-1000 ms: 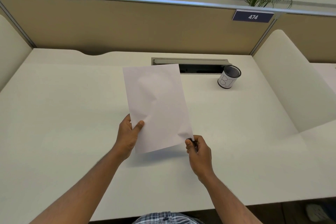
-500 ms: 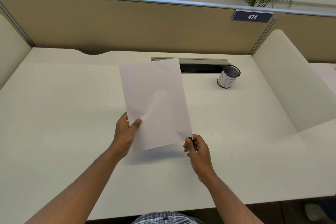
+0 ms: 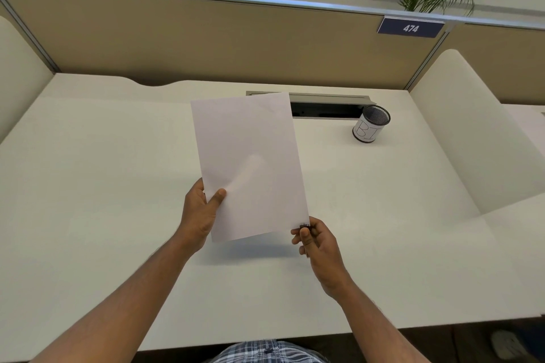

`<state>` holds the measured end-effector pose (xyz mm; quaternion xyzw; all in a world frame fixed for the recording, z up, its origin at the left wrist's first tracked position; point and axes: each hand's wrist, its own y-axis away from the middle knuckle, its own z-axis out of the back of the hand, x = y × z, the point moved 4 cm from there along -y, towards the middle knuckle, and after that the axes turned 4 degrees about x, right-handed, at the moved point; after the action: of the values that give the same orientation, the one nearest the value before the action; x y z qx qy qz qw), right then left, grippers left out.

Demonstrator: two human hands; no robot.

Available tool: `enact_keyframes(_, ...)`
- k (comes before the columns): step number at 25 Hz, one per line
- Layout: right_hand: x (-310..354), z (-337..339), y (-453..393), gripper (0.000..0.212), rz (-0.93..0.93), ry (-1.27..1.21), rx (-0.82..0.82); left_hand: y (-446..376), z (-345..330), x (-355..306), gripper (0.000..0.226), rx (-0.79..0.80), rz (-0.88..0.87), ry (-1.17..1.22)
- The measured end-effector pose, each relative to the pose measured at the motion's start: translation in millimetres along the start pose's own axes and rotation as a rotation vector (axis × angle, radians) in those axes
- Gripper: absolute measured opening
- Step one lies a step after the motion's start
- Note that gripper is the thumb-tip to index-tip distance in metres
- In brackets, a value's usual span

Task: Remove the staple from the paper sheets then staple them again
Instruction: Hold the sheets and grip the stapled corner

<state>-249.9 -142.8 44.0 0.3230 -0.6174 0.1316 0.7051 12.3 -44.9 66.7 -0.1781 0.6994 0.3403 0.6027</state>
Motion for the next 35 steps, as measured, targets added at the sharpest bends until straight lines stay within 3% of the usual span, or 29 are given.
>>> enact_keyframes(10, 5.1, -0.4, 4.1, 0.054, 0.052, -0.161, 0.082, 2.1, 1.5, 4.0, 0.025, -0.023, 0.013, -0.018)
enact_keyframes(22, 2.3, 13.3, 5.2, 0.035, 0.018, -0.134, 0.036, 4.2, 0.2, 2.4, 0.026, -0.028, 0.009, 0.011)
enact_keyframes(26, 2.6, 13.5, 3.5, 0.018, 0.016, -0.138, 0.050, 3.8, 0.2, 3.9, 0.029, -0.042, 0.017, 0.014)
enact_keyframes(29, -12.2, 22.1, -4.1, 0.030, -0.097, -0.122, -0.044, 2.1, 2.6, 3.6, 0.030, -0.050, 0.016, 0.009)
enact_keyframes(31, -26.9, 33.9, -11.6, 0.031, -0.167, 0.059, -0.142, 2.3, 3.2, 2.1, 0.032, -0.054, 0.011, 0.014)
enact_keyframes(35, -39.4, 60.2, -30.8, 0.024, -0.069, 0.679, -0.234, 6.1, 1.6, -2.0, 0.033, -0.042, 0.000, 0.045)
